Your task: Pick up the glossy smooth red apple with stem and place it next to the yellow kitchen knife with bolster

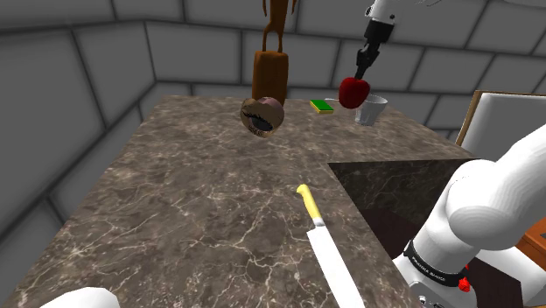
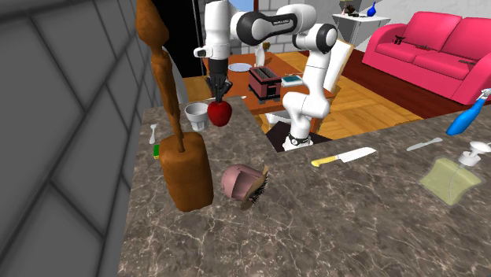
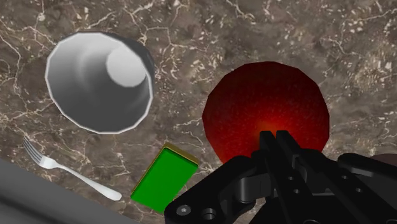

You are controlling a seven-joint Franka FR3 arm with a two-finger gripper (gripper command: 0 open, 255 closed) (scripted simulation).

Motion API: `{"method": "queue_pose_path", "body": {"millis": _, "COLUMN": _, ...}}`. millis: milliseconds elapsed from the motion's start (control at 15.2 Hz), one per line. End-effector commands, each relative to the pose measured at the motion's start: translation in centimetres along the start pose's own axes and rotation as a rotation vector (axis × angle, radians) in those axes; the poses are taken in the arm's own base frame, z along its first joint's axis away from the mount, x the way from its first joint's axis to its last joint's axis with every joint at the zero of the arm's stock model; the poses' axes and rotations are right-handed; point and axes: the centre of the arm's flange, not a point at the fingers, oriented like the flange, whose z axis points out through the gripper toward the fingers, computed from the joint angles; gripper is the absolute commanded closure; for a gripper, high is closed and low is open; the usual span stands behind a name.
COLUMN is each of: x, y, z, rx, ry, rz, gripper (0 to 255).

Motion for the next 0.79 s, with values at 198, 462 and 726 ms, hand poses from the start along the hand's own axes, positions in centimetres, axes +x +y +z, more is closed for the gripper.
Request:
{"method": "queue_pose_path", "body": {"millis": 198, "x": 0.3, "y": 0.0, "z": -2.7, "rx": 0.000, "ry": 0.000, "rz": 0.000, "gripper": 255}}
{"method": "queue_pose_path", "body": {"millis": 462, "x": 0.5, "y": 0.0, "z": -4.8, "rx": 0.000, "ry": 0.000, "rz": 0.000, "gripper": 255}}
{"method": "queue_pose_path", "body": {"millis": 726, "x": 0.8, "y": -0.1, "z": -6.9, "rx": 0.000, "ry": 0.000, "rz": 0.000, "gripper": 255}}
